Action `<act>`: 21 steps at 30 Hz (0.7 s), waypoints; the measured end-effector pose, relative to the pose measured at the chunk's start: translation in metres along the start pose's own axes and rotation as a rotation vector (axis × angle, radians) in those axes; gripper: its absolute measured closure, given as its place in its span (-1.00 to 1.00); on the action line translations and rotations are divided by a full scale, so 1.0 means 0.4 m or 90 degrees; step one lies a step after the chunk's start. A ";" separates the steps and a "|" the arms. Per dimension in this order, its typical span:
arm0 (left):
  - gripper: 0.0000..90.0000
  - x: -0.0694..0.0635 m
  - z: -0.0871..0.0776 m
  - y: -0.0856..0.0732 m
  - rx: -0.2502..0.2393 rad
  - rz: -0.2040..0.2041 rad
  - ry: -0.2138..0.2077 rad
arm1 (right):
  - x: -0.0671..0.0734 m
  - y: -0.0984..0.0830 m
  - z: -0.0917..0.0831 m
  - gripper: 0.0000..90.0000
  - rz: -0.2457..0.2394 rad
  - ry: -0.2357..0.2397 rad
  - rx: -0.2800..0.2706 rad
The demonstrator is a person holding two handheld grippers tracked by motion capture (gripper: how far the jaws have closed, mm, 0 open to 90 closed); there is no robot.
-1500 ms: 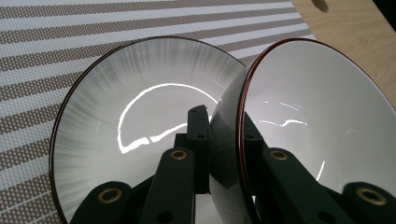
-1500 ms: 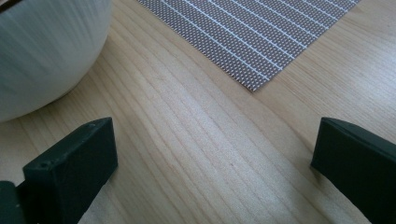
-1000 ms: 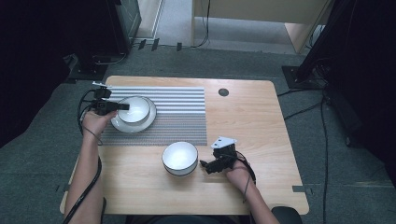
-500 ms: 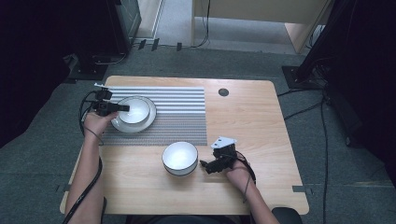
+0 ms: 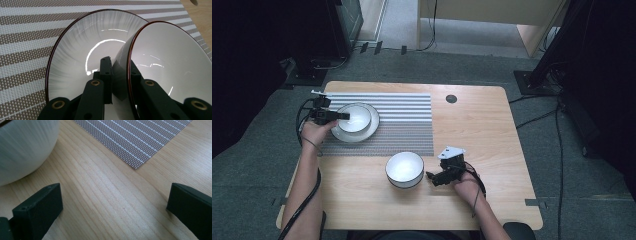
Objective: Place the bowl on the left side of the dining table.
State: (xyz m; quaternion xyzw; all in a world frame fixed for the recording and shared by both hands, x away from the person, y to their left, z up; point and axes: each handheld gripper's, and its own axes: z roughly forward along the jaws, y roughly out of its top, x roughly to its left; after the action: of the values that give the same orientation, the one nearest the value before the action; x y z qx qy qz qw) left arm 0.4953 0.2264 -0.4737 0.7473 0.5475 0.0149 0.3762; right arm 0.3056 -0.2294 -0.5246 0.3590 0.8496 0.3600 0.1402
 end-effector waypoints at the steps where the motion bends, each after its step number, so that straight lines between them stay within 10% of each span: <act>1: 0.79 0.001 0.000 0.000 0.000 0.000 -0.001 | 0.000 0.000 0.000 -1.00 0.000 0.000 0.000; 21: 0.72 0.002 0.010 -0.006 -0.007 0.015 0.015 | 0.000 0.000 0.000 -1.00 -0.002 0.000 -0.001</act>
State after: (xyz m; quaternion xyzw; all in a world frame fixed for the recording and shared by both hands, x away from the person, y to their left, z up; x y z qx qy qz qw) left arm 0.4956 0.2249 -0.4782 0.7515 0.5428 0.0314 0.3735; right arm 0.3056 -0.2295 -0.5247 0.3578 0.8500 0.3602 0.1409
